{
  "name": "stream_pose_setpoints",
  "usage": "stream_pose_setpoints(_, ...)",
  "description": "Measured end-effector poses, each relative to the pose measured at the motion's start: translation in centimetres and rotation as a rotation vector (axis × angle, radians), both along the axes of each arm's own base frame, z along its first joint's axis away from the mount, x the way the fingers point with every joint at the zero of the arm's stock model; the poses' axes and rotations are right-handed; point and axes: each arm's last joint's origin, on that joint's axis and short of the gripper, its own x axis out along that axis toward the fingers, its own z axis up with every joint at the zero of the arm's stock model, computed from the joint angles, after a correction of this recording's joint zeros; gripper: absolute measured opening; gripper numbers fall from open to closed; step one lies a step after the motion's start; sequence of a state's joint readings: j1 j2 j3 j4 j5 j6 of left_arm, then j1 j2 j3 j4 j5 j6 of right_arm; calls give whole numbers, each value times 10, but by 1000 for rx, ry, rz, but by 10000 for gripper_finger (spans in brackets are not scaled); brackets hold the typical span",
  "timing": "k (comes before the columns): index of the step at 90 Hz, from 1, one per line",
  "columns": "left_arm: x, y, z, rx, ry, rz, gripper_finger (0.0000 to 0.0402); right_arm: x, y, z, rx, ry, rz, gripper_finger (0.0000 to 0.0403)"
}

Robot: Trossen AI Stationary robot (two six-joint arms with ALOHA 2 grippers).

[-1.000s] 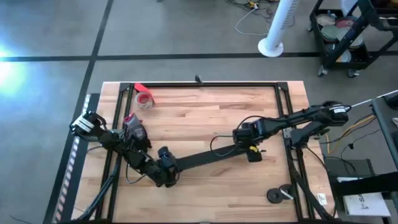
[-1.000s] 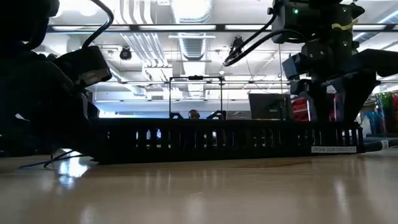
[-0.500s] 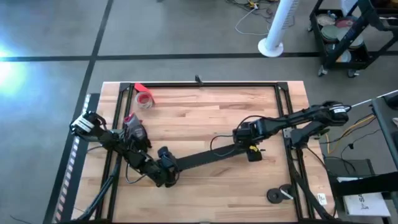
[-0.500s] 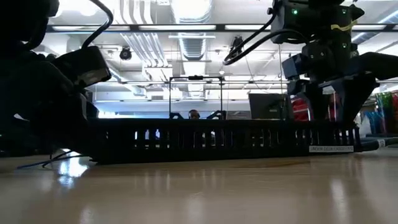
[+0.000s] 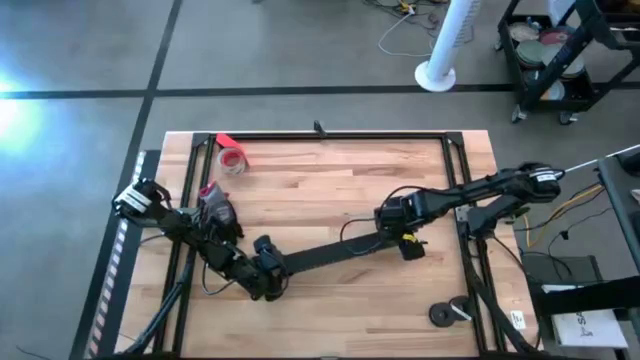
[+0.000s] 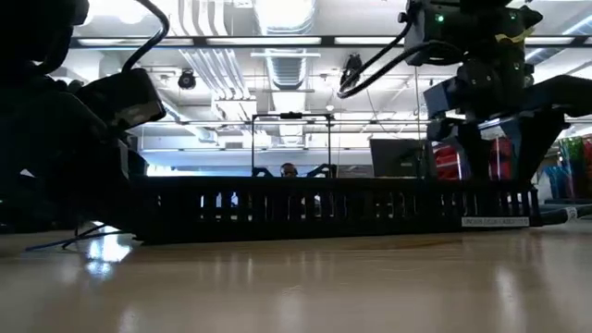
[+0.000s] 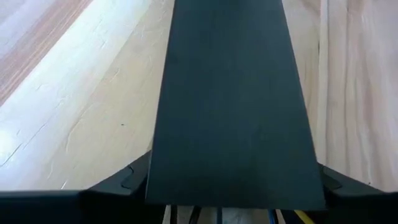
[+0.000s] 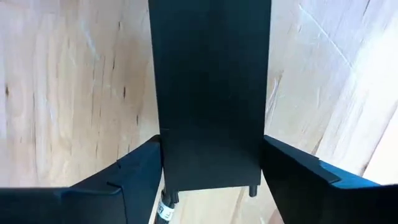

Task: Ziptie cables
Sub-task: Close the black cable duct

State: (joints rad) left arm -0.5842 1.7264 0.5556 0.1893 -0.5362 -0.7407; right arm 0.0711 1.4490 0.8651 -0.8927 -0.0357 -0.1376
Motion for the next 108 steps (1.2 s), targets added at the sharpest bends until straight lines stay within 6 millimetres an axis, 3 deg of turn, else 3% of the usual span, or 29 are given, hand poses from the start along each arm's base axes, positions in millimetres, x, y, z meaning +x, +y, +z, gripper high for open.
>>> stream_pose_setpoints(19, 0, 0, 0, 0, 1, -1, 221, -2, 0, 1, 1, 21, -11, 225)
stream_pose_setpoints(108, 2, 1, 1, -4, 4, 7, 221, 1, 0, 3, -1, 1, -40, 277)
